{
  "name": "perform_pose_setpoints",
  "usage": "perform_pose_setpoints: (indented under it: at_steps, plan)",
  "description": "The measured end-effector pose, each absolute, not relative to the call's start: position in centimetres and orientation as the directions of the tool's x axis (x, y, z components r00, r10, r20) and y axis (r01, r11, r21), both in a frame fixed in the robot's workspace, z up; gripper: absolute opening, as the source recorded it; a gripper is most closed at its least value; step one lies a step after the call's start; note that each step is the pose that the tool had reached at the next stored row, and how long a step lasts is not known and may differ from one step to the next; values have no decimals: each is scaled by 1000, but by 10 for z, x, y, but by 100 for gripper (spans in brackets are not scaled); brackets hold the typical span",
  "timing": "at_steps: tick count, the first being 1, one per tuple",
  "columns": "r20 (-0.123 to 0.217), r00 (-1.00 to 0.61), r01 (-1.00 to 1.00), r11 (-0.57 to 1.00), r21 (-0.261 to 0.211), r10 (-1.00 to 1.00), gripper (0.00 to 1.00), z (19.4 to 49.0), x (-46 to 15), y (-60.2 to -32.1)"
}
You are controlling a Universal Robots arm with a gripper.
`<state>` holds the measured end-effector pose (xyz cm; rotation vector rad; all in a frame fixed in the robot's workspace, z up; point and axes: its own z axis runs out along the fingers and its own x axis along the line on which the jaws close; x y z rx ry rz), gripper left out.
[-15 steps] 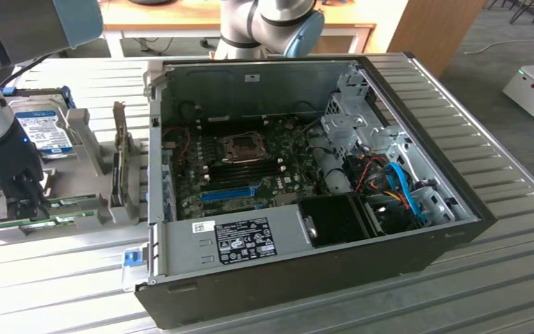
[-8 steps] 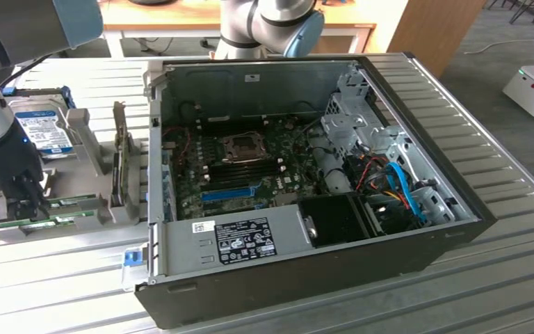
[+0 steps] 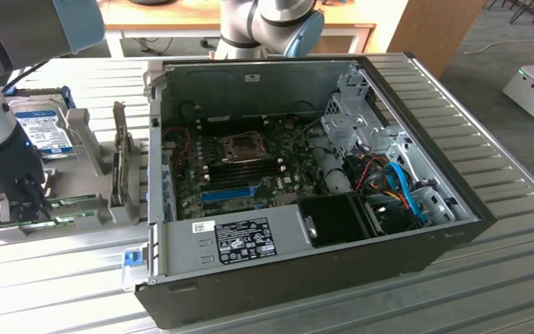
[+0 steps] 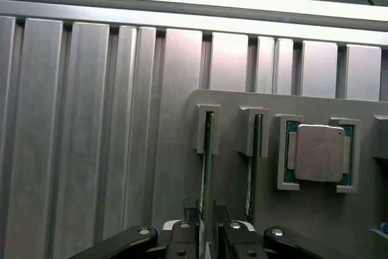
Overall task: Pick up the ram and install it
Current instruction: 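Pick up the ram and move it above insertion slot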
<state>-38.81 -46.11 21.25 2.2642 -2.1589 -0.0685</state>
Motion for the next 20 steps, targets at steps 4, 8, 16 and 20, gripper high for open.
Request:
perform_pose_setpoints:
  at_steps: [4,8,16,20]
  plan:
    - [-23,47,-998,-48,39,-999,24,209,-388,-461]
    - [-23,47,-998,-48,39,-999,24,208,-388,-461]
    - [-23,47,-998,-48,39,-999,24,208,-385,-461]
    - [-23,47,-998,-48,39,-999,24,208,-380,-461]
